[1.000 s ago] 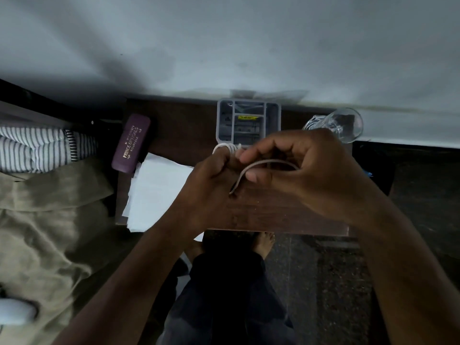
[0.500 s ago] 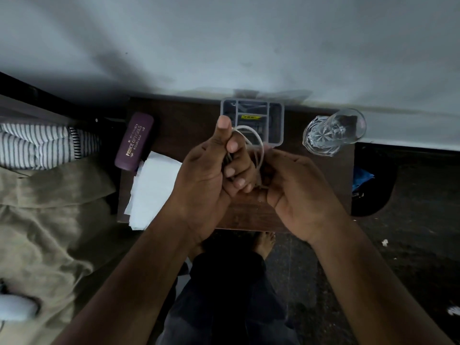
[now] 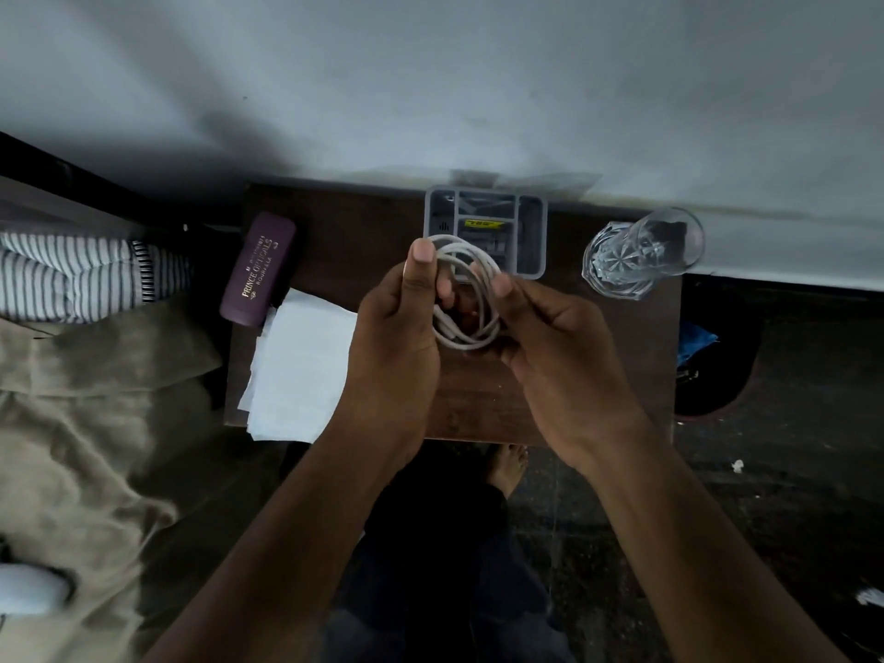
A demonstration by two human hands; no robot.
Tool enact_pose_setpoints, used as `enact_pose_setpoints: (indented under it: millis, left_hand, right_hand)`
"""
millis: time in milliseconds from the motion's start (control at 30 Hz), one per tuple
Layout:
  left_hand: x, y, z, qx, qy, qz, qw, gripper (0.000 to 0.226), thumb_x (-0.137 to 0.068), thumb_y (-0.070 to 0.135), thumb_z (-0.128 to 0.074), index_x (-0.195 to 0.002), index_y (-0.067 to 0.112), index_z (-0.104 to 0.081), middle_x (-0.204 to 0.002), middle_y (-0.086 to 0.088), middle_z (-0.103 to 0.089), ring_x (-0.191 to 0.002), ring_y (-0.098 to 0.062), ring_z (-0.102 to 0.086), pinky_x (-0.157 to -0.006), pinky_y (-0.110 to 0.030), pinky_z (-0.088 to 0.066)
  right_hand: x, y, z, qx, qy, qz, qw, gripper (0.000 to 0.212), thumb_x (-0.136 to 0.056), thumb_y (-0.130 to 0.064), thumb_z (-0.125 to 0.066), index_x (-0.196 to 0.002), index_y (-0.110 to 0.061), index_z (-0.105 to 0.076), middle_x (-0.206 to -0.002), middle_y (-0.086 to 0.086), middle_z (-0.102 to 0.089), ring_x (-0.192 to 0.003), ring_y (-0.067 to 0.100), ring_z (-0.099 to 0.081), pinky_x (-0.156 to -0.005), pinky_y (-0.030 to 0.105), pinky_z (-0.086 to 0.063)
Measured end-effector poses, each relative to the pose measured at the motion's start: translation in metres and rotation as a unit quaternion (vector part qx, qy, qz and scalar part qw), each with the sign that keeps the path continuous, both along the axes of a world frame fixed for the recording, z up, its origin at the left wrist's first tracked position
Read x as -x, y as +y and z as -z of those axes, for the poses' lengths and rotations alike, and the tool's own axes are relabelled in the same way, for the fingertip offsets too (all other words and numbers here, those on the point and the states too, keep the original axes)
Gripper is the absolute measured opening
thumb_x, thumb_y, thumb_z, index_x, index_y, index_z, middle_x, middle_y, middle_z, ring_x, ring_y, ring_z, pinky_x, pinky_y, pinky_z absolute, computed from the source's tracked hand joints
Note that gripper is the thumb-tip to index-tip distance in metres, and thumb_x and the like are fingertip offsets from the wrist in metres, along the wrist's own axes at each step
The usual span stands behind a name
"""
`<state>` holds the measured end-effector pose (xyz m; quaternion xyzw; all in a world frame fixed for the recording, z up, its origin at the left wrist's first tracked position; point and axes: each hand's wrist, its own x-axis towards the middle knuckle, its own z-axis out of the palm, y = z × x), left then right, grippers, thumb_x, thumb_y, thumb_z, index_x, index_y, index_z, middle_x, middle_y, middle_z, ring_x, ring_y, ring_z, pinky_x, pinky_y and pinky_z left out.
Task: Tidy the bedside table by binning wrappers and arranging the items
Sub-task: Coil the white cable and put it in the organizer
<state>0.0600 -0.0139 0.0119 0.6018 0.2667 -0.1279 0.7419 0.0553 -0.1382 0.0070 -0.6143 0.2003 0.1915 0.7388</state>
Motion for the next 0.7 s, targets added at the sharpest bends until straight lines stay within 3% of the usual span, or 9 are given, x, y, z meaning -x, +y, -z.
enact_pose_setpoints:
  millis: [100, 167, 233, 333, 433, 533, 633, 700]
  left_hand:
    - [0.007, 0.006, 0.005, -0.14, 0.013, 0.064, 0.988, 0.055, -0.102, 0.054, -0.037, -0.082, 0.01, -0.062, -0.073, 0.004, -0.065, -0.07, -0.003, -0.055, -0.06, -0.009, -0.044]
    - [0.008, 0.011, 0.009, -0.113, 0.023, 0.1, 0.988, 0.047, -0.103, 0.052, -0.038, -0.077, 0.023, -0.064, -0.068, 0.012, -0.061, -0.069, -0.005, -0.052, -0.066, -0.018, -0.045]
    - [0.008, 0.017, 0.014, -0.055, 0.027, 0.128, 0.99, 0.04, -0.102, 0.05, -0.044, -0.08, 0.028, -0.069, -0.064, 0.01, -0.059, -0.068, -0.012, -0.049, -0.067, -0.03, -0.042]
    - [0.009, 0.025, 0.022, -0.02, 0.028, 0.11, 0.993, 0.028, -0.093, 0.046, -0.058, -0.088, 0.027, -0.078, -0.064, 0.007, -0.061, -0.064, -0.011, -0.05, -0.066, -0.029, -0.044]
    - [0.012, 0.022, 0.029, 0.062, 0.08, 0.022, 0.995, 0.024, -0.087, 0.041, -0.069, -0.089, 0.02, -0.08, -0.087, -0.011, -0.071, -0.077, -0.022, -0.059, -0.077, -0.036, -0.049]
    - [0.012, 0.012, 0.037, 0.079, 0.125, -0.047, 0.988, 0.022, -0.09, 0.035, -0.067, -0.083, 0.018, -0.08, -0.092, -0.019, -0.073, -0.078, -0.026, -0.063, -0.071, -0.033, -0.053]
    - [0.01, 0.002, 0.047, 0.039, 0.148, -0.071, 0.986, 0.026, -0.097, 0.033, -0.062, -0.086, 0.016, -0.079, -0.085, -0.015, -0.077, -0.068, -0.021, -0.067, -0.068, -0.033, -0.057]
    - [0.003, -0.003, 0.053, 0.066, 0.169, -0.089, 0.979, 0.024, -0.098, 0.029, -0.062, -0.088, 0.013, -0.077, -0.084, -0.015, -0.075, -0.066, -0.019, -0.067, -0.062, -0.028, -0.054]
  right_hand:
    - [-0.008, -0.008, 0.0, -0.013, 0.0, 0.005, 1.0, 0.022, -0.101, -0.013, -0.056, -0.106, -0.007, -0.076, -0.078, 0.002, -0.077, -0.075, 0.016, -0.072, -0.078, 0.041, -0.06]
    - [-0.014, -0.012, 0.002, -0.027, 0.016, 0.022, 0.999, 0.019, -0.099, -0.01, -0.058, -0.106, -0.007, -0.076, -0.073, 0.0, -0.075, -0.066, 0.012, -0.067, -0.064, 0.028, -0.059]
    - [-0.018, -0.012, 0.005, -0.04, 0.047, 0.053, 0.997, 0.019, -0.096, -0.007, -0.062, -0.11, -0.001, -0.074, -0.081, 0.008, -0.074, -0.064, 0.014, -0.063, -0.058, 0.024, -0.056]
    - [-0.02, -0.008, 0.011, -0.047, 0.085, 0.095, 0.991, 0.019, -0.093, -0.007, -0.066, -0.105, 0.006, -0.074, -0.083, 0.017, -0.071, -0.06, 0.017, -0.062, -0.05, 0.023, -0.053]
    - [-0.017, -0.005, 0.017, -0.039, 0.102, 0.094, 0.99, 0.016, -0.094, -0.01, -0.066, -0.09, 0.002, -0.076, -0.076, 0.012, -0.074, -0.061, 0.017, -0.066, -0.051, 0.023, -0.053]
    - [-0.018, -0.008, 0.019, -0.058, 0.128, 0.056, 0.988, 0.017, -0.093, -0.009, -0.066, -0.084, -0.004, -0.079, -0.08, 0.013, -0.076, -0.07, 0.021, -0.072, -0.062, 0.03, -0.061]
    - [-0.023, -0.013, 0.021, -0.082, 0.142, 0.033, 0.986, 0.015, -0.093, -0.009, -0.065, -0.097, -0.002, -0.078, -0.084, 0.014, -0.074, -0.073, 0.024, -0.071, -0.064, 0.034, -0.063]
    - [-0.029, -0.012, 0.026, -0.038, 0.113, 0.026, 0.992, 0.017, -0.094, -0.005, -0.063, -0.106, 0.001, -0.074, -0.085, 0.016, -0.072, -0.071, 0.023, -0.069, -0.062, 0.03, -0.061]
